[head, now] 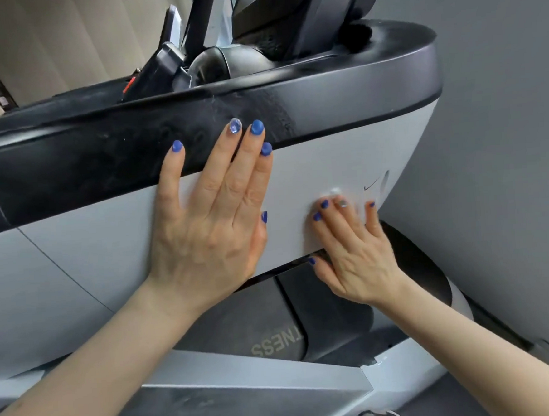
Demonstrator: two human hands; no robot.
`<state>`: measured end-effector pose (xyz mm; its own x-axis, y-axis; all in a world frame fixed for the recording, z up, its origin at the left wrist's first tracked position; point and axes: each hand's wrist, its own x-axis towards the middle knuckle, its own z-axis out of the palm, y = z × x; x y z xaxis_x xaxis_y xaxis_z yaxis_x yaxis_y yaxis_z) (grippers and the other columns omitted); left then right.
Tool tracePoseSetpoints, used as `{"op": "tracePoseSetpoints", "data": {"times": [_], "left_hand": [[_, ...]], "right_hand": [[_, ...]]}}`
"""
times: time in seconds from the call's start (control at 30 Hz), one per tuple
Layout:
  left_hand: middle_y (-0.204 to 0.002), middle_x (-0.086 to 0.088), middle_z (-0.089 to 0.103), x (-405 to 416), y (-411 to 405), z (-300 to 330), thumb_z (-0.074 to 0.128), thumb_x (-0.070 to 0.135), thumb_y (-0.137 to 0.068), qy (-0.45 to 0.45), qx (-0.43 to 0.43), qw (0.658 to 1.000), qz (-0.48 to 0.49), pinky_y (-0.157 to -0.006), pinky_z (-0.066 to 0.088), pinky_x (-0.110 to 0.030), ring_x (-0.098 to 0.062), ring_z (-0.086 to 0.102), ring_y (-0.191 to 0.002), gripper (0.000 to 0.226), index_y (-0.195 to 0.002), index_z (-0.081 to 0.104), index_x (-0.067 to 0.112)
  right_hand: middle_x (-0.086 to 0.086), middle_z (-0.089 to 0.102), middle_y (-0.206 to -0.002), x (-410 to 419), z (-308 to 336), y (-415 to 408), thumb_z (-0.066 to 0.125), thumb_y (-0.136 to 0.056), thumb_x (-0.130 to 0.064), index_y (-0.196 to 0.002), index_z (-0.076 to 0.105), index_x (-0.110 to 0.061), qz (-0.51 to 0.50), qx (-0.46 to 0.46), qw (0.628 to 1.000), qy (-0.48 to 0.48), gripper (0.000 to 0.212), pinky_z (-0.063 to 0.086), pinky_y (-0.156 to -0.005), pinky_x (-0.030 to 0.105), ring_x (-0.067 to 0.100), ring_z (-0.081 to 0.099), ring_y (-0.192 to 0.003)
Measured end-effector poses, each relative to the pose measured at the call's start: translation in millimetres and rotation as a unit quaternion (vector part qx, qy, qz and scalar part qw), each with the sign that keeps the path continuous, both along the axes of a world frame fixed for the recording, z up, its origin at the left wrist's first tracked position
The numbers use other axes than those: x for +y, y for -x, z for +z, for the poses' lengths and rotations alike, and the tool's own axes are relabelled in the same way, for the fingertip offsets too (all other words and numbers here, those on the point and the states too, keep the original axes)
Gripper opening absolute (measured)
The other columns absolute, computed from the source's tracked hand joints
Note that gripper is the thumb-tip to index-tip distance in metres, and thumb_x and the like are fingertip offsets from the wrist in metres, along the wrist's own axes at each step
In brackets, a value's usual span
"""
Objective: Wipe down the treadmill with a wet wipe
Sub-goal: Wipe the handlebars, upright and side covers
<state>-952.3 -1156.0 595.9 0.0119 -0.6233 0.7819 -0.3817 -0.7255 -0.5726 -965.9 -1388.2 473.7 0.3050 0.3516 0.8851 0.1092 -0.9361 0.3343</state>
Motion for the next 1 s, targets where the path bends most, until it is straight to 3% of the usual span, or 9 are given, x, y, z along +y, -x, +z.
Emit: {"op": "tracePoseSetpoints", "data": {"times": [0.1, 0.2, 0.27, 0.37, 0.53, 0.63, 0.83, 1.0], "left_hand": [[-0.161, -0.016, 0.032, 2, 0, 1, 0.05, 0.024, -0.098, -0.003, 0.001, 1.0, -0.001, -0.118, 0.017, -0.062, -0.031, 0.03, -0.15, 0.063, -0.154, 0.034, 0.0], [-0.161, -0.017, 0.032, 3, -2, 1, 0.05, 0.024, -0.097, -0.006, -0.005, 1.0, -0.002, -0.118, 0.017, -0.062, -0.031, 0.03, -0.15, 0.064, -0.155, 0.033, 0.0], [-0.161, -0.016, 0.032, 2, -3, 0, 0.05, 0.024, -0.097, -0.004, -0.009, 1.0, -0.002, -0.117, 0.018, -0.062, -0.031, 0.03, -0.15, 0.065, -0.155, 0.033, 0.0], [-0.161, -0.016, 0.032, 0, -3, -2, 0.05, 0.023, -0.096, 0.001, -0.013, 1.0, 0.002, -0.117, 0.019, -0.063, -0.031, 0.029, -0.15, 0.065, -0.155, 0.033, 0.0], [-0.16, -0.018, 0.032, 2, -2, 0, 0.051, 0.024, -0.096, -0.005, -0.017, 1.0, 0.006, -0.116, 0.02, -0.064, -0.033, 0.03, -0.15, 0.067, -0.155, 0.032, -0.001], [-0.16, -0.018, 0.031, 2, -2, 0, 0.051, 0.025, -0.096, -0.013, -0.014, 1.0, 0.002, -0.116, 0.019, -0.063, -0.033, 0.029, -0.15, 0.066, -0.154, 0.033, -0.001], [-0.161, -0.018, 0.029, -2, 1, -1, 0.053, 0.021, -0.095, 0.005, 0.003, 1.0, -0.016, -0.119, 0.013, -0.062, -0.033, 0.024, -0.151, 0.067, -0.154, 0.033, -0.002], [-0.162, -0.018, 0.024, -18, 4, -6, 0.05, 0.022, -0.097, -0.011, 0.024, 0.999, -0.023, -0.123, 0.005, -0.057, -0.033, 0.019, -0.152, 0.065, -0.154, 0.031, -0.003]], "right_hand": [[0.002, -0.004, -0.17, 14, 6, -9, 0.039, -0.1, -0.038, -0.161, 0.006, -0.013, 0.03, -0.002, 0.997, 0.072, 0.074, -0.007, -0.124, 0.047, 0.019, 0.001, -0.156], [-0.001, -0.001, -0.17, -28, -10, -7, 0.045, -0.097, -0.036, -0.162, 0.011, -0.016, 0.009, 0.009, 0.983, 0.181, 0.076, -0.007, -0.124, 0.047, 0.016, 0.005, -0.156], [-0.004, 0.004, -0.17, -68, -18, -1, 0.051, -0.094, -0.034, -0.161, 0.015, -0.018, -0.021, 0.013, 0.978, 0.205, 0.078, -0.005, -0.124, 0.047, 0.014, 0.008, -0.155], [-0.006, 0.006, -0.17, -92, -14, 6, 0.049, -0.096, -0.032, -0.162, 0.015, -0.018, -0.035, 0.019, 0.978, 0.206, 0.076, -0.004, -0.125, 0.047, 0.013, 0.01, -0.155], [-0.002, 0.001, -0.17, -29, 31, -8, 0.032, -0.103, -0.034, -0.162, 0.012, -0.016, 0.028, -0.018, 0.983, 0.178, 0.064, -0.012, -0.123, 0.047, 0.015, 0.007, -0.155], [-0.001, 0.002, -0.17, -23, 43, -10, 0.031, -0.103, -0.035, -0.162, 0.011, -0.016, 0.029, -0.031, 0.986, 0.159, 0.064, -0.013, -0.123, 0.047, 0.016, 0.007, -0.156], [-0.001, 0.005, -0.17, -91, 10, 3, 0.034, -0.103, -0.032, -0.162, 0.013, -0.016, -0.042, -0.005, 0.979, 0.201, 0.064, -0.009, -0.124, 0.049, 0.017, 0.01, -0.155], [0.0, 0.004, -0.17, -41, 44, -9, 0.03, -0.104, -0.035, -0.162, 0.011, -0.014, 0.021, -0.053, 0.986, 0.156, 0.065, -0.01, -0.124, 0.048, 0.018, 0.01, -0.156]]}}
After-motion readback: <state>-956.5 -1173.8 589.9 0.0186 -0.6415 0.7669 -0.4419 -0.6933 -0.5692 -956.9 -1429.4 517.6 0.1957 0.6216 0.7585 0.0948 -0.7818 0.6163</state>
